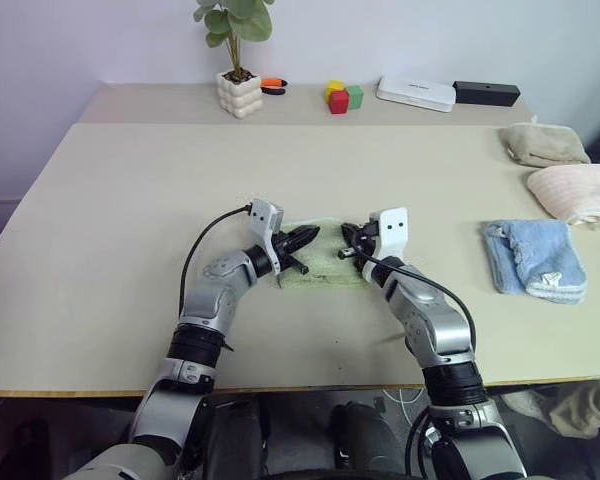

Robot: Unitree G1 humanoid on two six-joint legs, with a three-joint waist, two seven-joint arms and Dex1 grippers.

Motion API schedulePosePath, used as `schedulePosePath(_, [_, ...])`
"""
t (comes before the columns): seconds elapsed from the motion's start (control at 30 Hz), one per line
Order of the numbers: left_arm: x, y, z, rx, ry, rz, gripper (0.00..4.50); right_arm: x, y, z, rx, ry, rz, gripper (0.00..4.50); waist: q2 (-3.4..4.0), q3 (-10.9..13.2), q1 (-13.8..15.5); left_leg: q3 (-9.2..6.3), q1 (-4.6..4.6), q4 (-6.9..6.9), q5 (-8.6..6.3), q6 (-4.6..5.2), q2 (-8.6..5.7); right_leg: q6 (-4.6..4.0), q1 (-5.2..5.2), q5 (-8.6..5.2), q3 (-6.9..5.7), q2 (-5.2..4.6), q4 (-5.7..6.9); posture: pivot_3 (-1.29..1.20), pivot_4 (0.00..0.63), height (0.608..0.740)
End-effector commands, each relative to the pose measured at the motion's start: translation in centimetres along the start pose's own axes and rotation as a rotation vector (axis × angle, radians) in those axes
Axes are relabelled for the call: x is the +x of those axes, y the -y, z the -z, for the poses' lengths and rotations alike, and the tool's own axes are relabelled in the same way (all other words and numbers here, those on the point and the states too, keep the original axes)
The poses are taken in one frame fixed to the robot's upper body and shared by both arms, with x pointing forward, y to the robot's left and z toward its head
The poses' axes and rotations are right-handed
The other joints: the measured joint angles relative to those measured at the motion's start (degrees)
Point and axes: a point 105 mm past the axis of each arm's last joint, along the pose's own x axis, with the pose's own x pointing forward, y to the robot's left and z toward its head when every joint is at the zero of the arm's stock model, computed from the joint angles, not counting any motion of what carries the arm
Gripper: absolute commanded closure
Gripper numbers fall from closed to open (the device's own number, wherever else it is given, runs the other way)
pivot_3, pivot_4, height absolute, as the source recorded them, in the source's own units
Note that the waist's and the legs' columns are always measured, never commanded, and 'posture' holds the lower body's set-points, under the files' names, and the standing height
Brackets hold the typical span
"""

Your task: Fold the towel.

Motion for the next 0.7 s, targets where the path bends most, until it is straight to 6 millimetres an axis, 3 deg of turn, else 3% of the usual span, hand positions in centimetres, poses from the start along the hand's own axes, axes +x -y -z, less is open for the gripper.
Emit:
schedulePosePath(0.03, [0.1,-0.1,-0.6,0.022,0.017,-0.01,4.44,-0.5,1.5,0.8,0.001,-0.035,0.07,4.47,0.0,0.0,0.0,0.0,0.0,0.0,0.0,0.0,0.0,0.0,0.01,0.0,0.0,0.0,0.0,0.0,0.15,0.735])
schedulePosePath(0.33, [-1.3,-1.0,-1.4,-0.085,0.069,-0.015,4.44,-0.2,1.4,0.2,0.005,-0.014,0.063,4.47,0.0,0.0,0.0,-0.01,0.0,0.01,0.0,0.0,0.0,0.0,0.02,0.0,0.0,0.0,0.0,0.0,0.15,0.735])
schedulePosePath(0.43, [-1.3,-0.5,-2.0,-0.079,0.097,0.004,3.62,0.0,1.0,-0.2,0.036,0.004,0.037,4.5,0.0,0.0,0.0,-0.02,0.0,0.01,0.0,0.0,0.0,0.0,0.01,0.0,0.0,0.0,0.0,0.0,0.15,0.735])
schedulePosePath(0.53, [-1.4,-0.2,-2.4,-0.091,0.107,0.021,2.14,-0.1,1.1,-1.2,0.061,0.042,0.026,3.68,0.0,0.0,0.1,-0.01,0.0,0.02,0.0,0.0,0.0,0.0,0.03,0.0,0.0,-0.01,0.0,0.0,0.15,0.735])
schedulePosePath(0.67, [-2.0,-0.9,-2.7,-0.062,0.101,0.001,0.01,-0.2,2.0,-2.6,0.043,0.087,0.046,1.57,0.0,0.0,-0.2,-0.02,0.0,0.01,0.0,0.0,0.0,0.0,0.01,0.0,0.0,0.0,0.0,0.0,0.15,0.735])
schedulePosePath(0.7, [-2.3,-1.1,-3.0,-0.054,0.104,-0.004,0.0,-0.3,2.4,-2.8,0.033,0.091,0.056,1.12,0.01,0.0,-0.3,-0.02,0.0,0.0,0.0,0.0,0.0,0.01,0.0,0.0,0.0,0.01,0.0,0.0,0.15,0.735])
